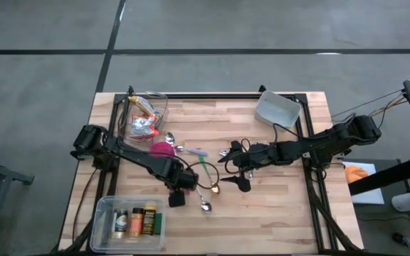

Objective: Pick & Place Food Item
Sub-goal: Put the red seasoning can into the white bin

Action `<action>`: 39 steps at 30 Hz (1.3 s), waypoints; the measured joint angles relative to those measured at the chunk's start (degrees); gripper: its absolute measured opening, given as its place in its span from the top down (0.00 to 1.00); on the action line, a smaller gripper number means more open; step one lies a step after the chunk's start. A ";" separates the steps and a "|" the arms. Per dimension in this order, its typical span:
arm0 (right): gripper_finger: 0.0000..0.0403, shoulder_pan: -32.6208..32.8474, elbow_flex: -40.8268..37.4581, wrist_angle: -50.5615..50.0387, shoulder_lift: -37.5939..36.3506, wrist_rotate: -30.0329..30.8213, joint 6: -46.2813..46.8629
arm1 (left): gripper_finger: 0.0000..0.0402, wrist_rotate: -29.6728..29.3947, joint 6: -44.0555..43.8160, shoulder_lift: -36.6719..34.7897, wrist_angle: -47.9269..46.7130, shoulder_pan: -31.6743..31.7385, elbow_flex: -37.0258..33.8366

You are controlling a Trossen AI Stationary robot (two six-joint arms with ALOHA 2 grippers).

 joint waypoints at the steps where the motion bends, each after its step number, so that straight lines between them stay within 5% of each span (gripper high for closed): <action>1: 0.13 0.00 0.00 0.01 0.00 -0.02 0.00 | 0.34 -0.02 -0.07 0.00 0.16 0.02 -0.20; 12: 0.13 0.00 0.00 0.00 0.00 0.00 0.00 | 0.57 -0.02 -0.20 -0.02 0.86 0.02 -0.59; 27: 0.13 0.00 -0.02 -0.01 0.00 0.00 0.00 | 0.58 -0.02 -0.15 -2.29 0.87 0.60 -0.27; 39: 0.13 0.00 0.00 0.03 0.00 0.02 0.02 | 0.57 -6.19 -2.01 -17.52 -12.11 2.01 6.36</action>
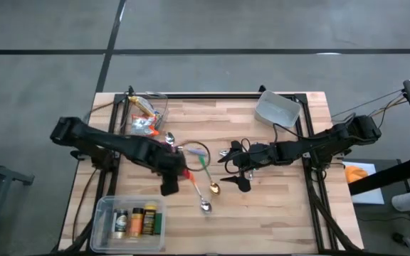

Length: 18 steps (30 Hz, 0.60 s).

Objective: Pick & Place Food Item
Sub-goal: Put the red seasoning can into the white bin

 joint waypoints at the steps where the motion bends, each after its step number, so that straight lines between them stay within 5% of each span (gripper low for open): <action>1: 0.13 0.00 -0.02 -0.04 0.00 -0.02 -0.02 | 0.57 -0.49 -1.14 -1.52 -2.11 0.00 0.83; 10: 0.13 0.00 0.00 0.00 0.00 0.00 -0.02 | 0.54 -0.15 -18.53 -16.04 -13.88 -2.35 2.28; 18: 0.13 -0.02 0.00 -0.02 0.00 0.00 0.00 | 0.58 3.19 -41.86 -21.97 -20.59 -13.36 2.28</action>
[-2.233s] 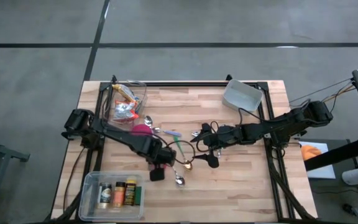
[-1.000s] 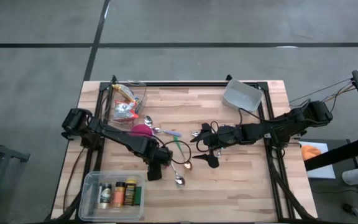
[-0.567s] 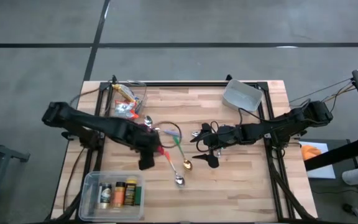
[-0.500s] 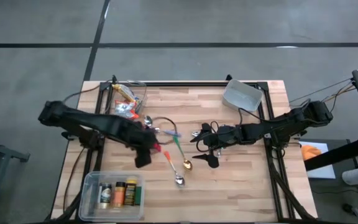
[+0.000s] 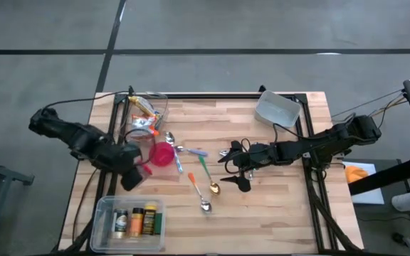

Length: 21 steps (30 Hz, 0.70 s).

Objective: Pick & Place Food Item
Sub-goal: Put the red seasoning can into the white bin

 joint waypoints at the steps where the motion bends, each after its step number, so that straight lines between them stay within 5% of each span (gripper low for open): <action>1: 0.13 0.02 0.00 0.01 0.00 0.00 -0.02 | 0.58 0.15 -2.56 -0.13 0.01 -1.91 0.00; 8: 0.13 0.00 0.00 0.00 0.00 0.00 -0.02 | 0.52 0.78 -24.30 1.09 2.70 -14.73 -0.02; 13: 0.13 0.02 0.00 0.02 0.00 -0.02 0.00 | 0.57 0.60 -42.52 4.58 5.45 -21.97 -0.02; 21: 0.13 0.02 0.00 0.02 0.00 0.00 0.00 | 0.55 -0.90 -63.29 12.54 10.35 -25.98 -0.05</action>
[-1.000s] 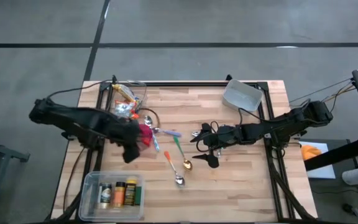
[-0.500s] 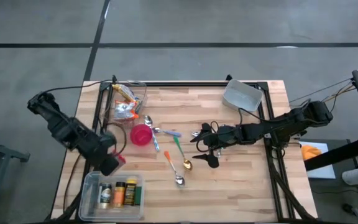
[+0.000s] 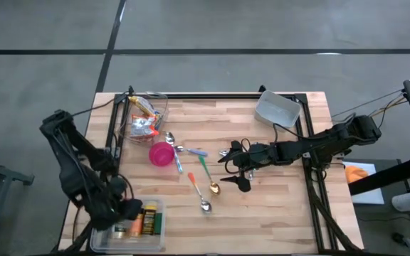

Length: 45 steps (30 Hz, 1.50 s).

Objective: Pick & Place Food Item
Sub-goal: Put the red seasoning can into the white bin

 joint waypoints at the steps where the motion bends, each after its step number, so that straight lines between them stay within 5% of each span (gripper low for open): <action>1: 0.13 0.00 0.00 0.00 0.00 0.00 -0.02 | 0.53 -0.73 -1.55 1.10 0.27 0.02 -0.01; 6: 0.13 0.00 0.00 0.00 0.00 0.00 -0.02 | 0.48 -3.06 -7.07 6.62 1.48 0.07 -0.01; 15: 0.13 0.00 0.00 0.00 0.00 0.00 -0.02 | 0.57 -3.27 -14.52 15.16 5.95 0.23 -0.01; 22: 0.13 0.00 0.00 0.00 0.00 0.00 -0.02 | 0.48 -7.45 -16.32 19.02 5.72 0.24 -0.01; 45: 0.13 -0.01 0.00 0.00 0.00 0.00 -0.02 | 0.45 -9.63 -16.39 19.70 7.40 0.98 -0.01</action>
